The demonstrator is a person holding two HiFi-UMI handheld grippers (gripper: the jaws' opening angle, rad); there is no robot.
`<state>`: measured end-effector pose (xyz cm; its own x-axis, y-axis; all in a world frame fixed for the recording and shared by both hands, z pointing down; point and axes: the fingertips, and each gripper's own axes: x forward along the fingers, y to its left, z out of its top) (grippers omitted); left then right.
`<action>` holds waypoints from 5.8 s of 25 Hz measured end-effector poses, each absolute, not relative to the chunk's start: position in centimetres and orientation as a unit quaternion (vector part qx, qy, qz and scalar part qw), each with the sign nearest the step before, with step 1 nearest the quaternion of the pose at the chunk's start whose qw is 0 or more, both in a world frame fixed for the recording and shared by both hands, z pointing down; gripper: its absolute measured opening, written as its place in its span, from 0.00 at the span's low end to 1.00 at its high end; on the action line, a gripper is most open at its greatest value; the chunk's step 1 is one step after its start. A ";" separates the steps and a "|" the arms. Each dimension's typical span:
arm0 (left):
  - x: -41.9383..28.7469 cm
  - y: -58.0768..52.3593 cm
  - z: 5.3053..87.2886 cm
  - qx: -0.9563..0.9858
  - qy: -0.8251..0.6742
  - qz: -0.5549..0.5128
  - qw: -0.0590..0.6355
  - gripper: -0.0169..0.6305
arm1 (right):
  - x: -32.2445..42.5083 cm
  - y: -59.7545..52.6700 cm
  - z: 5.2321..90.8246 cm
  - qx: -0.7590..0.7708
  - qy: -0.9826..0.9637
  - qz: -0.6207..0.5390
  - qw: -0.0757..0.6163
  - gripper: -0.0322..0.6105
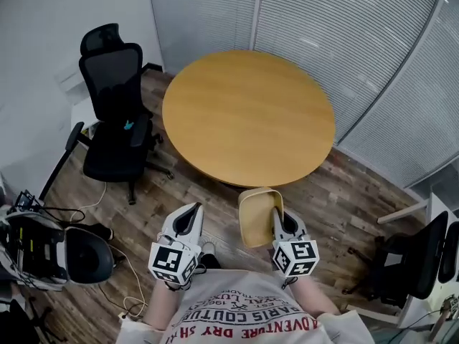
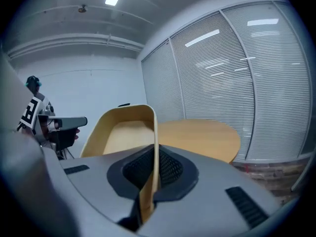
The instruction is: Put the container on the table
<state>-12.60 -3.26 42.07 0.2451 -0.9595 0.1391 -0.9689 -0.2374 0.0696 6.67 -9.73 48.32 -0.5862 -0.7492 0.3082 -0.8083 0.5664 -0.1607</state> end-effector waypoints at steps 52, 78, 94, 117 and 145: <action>-22.1 -46.2 48.5 0.827 -0.540 0.083 0.132 0.02 | -1.7 -50.8 58.5 0.509 -0.798 0.273 0.174 0.07; -21.4 -48.8 53.9 0.821 -0.531 0.117 0.176 0.02 | -0.1 -55.1 72.4 0.543 -0.705 0.353 0.290 0.08; -20.7 -48.9 52.0 0.831 -0.523 0.128 0.139 0.02 | 0.3 -55.8 67.6 0.563 -0.724 0.322 0.234 0.25; -20.8 -47.4 42.5 0.862 -0.496 0.083 0.064 0.02 | -2.1 -48.4 43.6 0.547 -0.833 0.062 0.047 0.06; -22.3 -46.1 40.0 0.882 -0.465 0.064 0.045 0.02 | -6.8 -46.6 42.2 0.509 -0.858 0.027 0.058 0.06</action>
<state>-22.26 -46.09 39.99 0.5594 -0.8144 0.1541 -0.8259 -0.5634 0.0204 -6.77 -46.58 42.19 -0.4747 -0.8710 0.1265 -0.8772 0.4799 0.0125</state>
